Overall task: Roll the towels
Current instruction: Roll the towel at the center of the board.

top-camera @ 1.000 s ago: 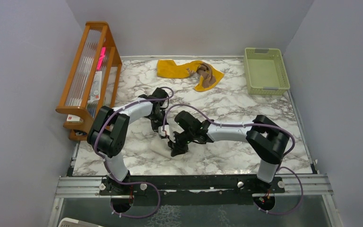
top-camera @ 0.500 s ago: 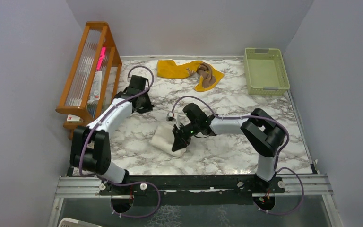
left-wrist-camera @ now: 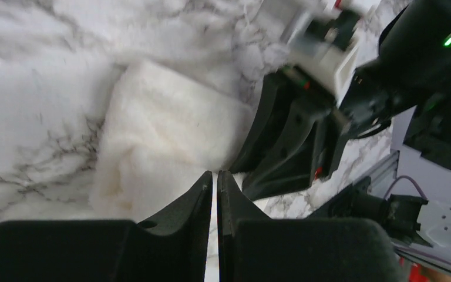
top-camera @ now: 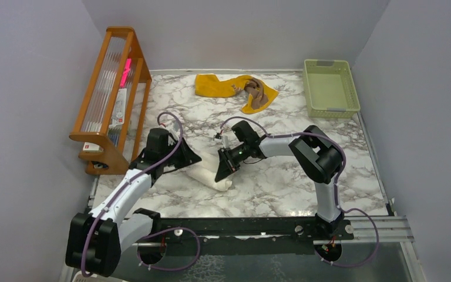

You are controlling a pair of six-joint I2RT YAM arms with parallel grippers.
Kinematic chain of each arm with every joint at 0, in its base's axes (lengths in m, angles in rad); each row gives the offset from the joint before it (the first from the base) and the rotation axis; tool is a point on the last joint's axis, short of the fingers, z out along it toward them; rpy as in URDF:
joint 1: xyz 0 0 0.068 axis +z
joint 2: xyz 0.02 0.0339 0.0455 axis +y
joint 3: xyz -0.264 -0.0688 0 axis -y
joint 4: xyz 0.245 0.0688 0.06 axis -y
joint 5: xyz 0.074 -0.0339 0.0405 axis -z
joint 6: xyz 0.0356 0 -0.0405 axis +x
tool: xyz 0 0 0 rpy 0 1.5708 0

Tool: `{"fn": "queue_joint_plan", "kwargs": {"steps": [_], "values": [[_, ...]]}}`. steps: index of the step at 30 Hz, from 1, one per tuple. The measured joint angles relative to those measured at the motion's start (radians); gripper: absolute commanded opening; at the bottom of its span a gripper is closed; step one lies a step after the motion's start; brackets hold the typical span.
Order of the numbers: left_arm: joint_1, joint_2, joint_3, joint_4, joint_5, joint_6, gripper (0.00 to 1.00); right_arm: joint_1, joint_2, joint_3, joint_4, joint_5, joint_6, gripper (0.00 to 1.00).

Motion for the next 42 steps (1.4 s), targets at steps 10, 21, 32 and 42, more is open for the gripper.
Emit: {"fn": "queue_joint_plan", "kwargs": {"steps": [10, 21, 32, 42], "values": [[0.000, 0.057, -0.285, 0.355, 0.124, -0.198, 0.07, -0.024, 0.040, 0.060, -0.097, -0.007, 0.080, 0.21], [0.000, 0.117, -0.313, 0.457, 0.069, -0.201, 0.06, -0.024, -0.084, 0.035, -0.150, 0.212, 0.044, 0.52], [-0.015, 0.092, -0.385, 0.529, -0.034, -0.227, 0.06, 0.045, -0.426, -0.109, -0.024, 0.590, -0.257, 0.54], [-0.021, 0.110, -0.381, 0.544, -0.073, -0.227, 0.05, 0.292, -0.590, -0.423, 0.253, 0.618, -0.730, 0.54]]}}
